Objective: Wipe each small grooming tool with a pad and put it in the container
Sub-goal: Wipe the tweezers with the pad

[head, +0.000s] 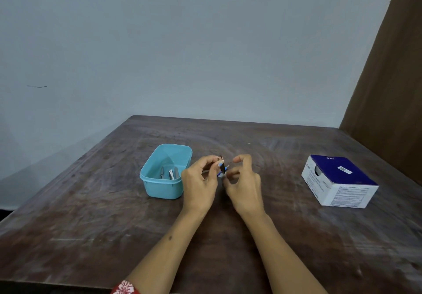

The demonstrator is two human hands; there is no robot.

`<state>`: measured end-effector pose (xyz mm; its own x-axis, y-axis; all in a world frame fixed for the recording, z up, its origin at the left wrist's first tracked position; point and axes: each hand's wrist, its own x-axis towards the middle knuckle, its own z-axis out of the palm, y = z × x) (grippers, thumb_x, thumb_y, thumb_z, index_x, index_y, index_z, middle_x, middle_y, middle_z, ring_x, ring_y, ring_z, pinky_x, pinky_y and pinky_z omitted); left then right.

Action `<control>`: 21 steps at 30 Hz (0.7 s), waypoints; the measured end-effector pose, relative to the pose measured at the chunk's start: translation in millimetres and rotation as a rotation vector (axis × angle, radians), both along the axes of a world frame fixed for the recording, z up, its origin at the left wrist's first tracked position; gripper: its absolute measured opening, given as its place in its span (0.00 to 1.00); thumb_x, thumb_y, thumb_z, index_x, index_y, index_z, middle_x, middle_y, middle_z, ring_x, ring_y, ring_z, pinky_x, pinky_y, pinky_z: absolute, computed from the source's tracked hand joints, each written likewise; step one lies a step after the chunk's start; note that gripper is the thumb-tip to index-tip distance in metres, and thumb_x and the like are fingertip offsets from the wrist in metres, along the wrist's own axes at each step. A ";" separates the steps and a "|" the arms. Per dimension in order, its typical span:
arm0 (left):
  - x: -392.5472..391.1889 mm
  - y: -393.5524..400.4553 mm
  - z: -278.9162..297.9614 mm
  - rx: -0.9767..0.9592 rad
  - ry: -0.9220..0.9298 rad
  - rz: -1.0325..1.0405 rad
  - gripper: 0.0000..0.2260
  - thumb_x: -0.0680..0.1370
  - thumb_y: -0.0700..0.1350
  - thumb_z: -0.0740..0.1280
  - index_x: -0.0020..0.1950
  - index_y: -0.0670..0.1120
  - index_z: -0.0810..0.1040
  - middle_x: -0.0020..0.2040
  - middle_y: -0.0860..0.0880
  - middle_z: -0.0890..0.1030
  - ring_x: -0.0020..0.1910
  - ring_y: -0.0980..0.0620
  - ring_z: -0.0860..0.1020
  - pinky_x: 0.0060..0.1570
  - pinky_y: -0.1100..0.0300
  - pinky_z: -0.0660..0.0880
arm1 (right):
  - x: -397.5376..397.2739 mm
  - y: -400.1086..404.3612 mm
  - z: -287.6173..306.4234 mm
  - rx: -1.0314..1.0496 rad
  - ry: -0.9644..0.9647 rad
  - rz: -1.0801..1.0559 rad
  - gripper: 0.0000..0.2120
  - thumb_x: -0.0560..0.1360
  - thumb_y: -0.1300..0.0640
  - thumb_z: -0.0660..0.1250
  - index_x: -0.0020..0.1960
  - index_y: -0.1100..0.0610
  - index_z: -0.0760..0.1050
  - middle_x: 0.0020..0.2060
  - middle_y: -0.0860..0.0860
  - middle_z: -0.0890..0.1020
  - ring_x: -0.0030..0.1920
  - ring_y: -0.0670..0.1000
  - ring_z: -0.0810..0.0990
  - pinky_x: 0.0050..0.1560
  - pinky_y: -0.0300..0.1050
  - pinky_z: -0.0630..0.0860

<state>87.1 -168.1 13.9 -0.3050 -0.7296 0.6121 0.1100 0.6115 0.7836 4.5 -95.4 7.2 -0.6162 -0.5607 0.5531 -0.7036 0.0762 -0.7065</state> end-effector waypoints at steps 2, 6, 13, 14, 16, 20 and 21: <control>-0.6 0.3 -0.5 0.002 -0.002 -0.005 0.05 0.74 0.38 0.69 0.49 0.45 0.82 0.41 0.57 0.81 0.44 0.64 0.80 0.43 0.74 0.75 | -0.1 0.4 0.9 -0.027 0.007 0.002 0.23 0.69 0.64 0.72 0.53 0.48 0.62 0.37 0.44 0.80 0.40 0.43 0.81 0.42 0.35 0.77; -0.9 -0.9 -1.1 0.023 0.005 0.006 0.05 0.74 0.39 0.69 0.49 0.45 0.82 0.42 0.54 0.83 0.45 0.61 0.81 0.43 0.72 0.76 | 1.8 0.0 2.2 -0.063 0.028 0.006 0.23 0.69 0.63 0.73 0.52 0.48 0.63 0.36 0.42 0.79 0.38 0.39 0.79 0.41 0.31 0.76; -1.7 -1.4 -2.5 0.030 0.023 0.000 0.05 0.74 0.40 0.69 0.48 0.46 0.82 0.41 0.55 0.82 0.44 0.61 0.81 0.42 0.72 0.77 | 2.3 1.3 3.4 -0.098 0.030 0.019 0.24 0.68 0.65 0.73 0.53 0.48 0.63 0.37 0.42 0.79 0.39 0.36 0.78 0.41 0.25 0.73; -1.7 -1.8 -3.0 0.039 0.026 -0.001 0.05 0.74 0.40 0.69 0.48 0.47 0.82 0.42 0.54 0.83 0.44 0.60 0.81 0.43 0.69 0.78 | 2.5 0.6 3.2 -0.097 0.022 0.021 0.24 0.68 0.65 0.73 0.52 0.48 0.63 0.37 0.43 0.79 0.39 0.36 0.78 0.41 0.26 0.73; -2.0 -2.4 -3.8 0.082 0.037 -0.014 0.05 0.75 0.39 0.69 0.48 0.46 0.82 0.42 0.52 0.84 0.44 0.56 0.82 0.45 0.62 0.80 | 1.2 0.6 1.3 -0.049 -0.006 0.029 0.22 0.68 0.65 0.73 0.51 0.50 0.63 0.35 0.43 0.79 0.37 0.39 0.79 0.40 0.32 0.75; -2.2 -1.9 -3.8 0.109 0.053 -0.023 0.05 0.75 0.40 0.69 0.49 0.46 0.82 0.43 0.50 0.84 0.44 0.54 0.83 0.45 0.57 0.81 | -0.1 1.2 0.9 -0.051 -0.004 0.042 0.22 0.68 0.65 0.72 0.51 0.50 0.63 0.35 0.44 0.80 0.37 0.39 0.79 0.40 0.31 0.74; -1.9 -1.4 -3.1 0.095 0.054 -0.018 0.05 0.74 0.40 0.69 0.48 0.47 0.82 0.42 0.52 0.83 0.44 0.55 0.83 0.44 0.60 0.81 | 0.6 1.0 1.5 -0.081 0.010 0.033 0.22 0.68 0.65 0.72 0.52 0.49 0.63 0.36 0.45 0.80 0.38 0.39 0.79 0.40 0.28 0.73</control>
<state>85.3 -169.5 10.8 -0.2871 -0.7795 0.5568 0.1643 0.5326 0.8303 5.1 -94.4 8.6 -0.5919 -0.5340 0.6037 -0.7120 -0.0046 -0.7022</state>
